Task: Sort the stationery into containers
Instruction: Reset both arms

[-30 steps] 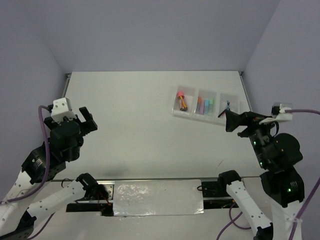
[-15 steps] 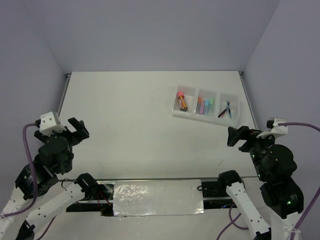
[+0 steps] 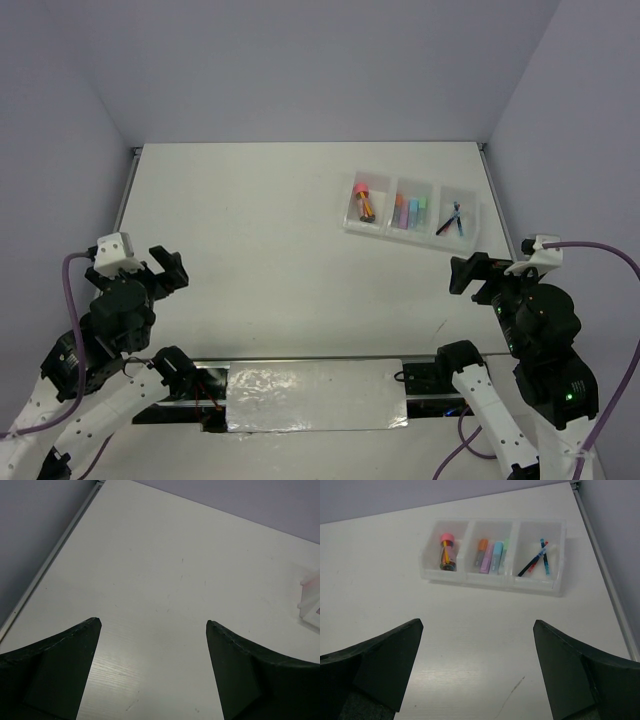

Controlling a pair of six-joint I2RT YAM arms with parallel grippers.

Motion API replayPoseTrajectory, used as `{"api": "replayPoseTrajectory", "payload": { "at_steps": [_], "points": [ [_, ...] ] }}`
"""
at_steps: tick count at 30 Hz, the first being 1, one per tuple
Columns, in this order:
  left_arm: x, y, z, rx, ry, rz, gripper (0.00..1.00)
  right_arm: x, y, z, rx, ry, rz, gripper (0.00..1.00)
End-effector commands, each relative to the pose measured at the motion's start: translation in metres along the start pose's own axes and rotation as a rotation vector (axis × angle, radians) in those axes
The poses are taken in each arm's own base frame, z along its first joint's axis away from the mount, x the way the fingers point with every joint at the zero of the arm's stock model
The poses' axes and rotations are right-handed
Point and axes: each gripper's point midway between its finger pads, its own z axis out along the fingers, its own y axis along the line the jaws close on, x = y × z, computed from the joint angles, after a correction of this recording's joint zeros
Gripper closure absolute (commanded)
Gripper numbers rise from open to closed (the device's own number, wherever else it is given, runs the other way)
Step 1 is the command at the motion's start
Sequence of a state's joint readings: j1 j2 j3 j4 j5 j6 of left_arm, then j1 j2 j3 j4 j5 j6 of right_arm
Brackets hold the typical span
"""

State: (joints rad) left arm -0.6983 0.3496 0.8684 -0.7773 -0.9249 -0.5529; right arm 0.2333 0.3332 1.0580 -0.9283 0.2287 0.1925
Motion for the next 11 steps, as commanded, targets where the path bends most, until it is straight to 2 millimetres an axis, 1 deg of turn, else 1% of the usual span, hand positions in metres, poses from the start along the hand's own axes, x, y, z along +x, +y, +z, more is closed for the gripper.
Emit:
{"api": "replayPoseTrajectory", "payload": {
  "at_steps": [1,9,11],
  "points": [
    [-0.005,-0.007,-0.002,0.047,-0.022,-0.053,0.01,-0.007,0.003,0.0,-0.021,-0.032,-0.009,0.0],
    [-0.003,-0.01,-0.002,0.071,-0.025,-0.054,0.01,-0.003,0.01,0.004,-0.05,-0.007,0.003,0.0],
    [-0.002,-0.012,-0.002,0.075,-0.019,-0.05,0.01,-0.004,0.016,0.004,-0.082,-0.009,-0.001,0.0]
  ]
}}
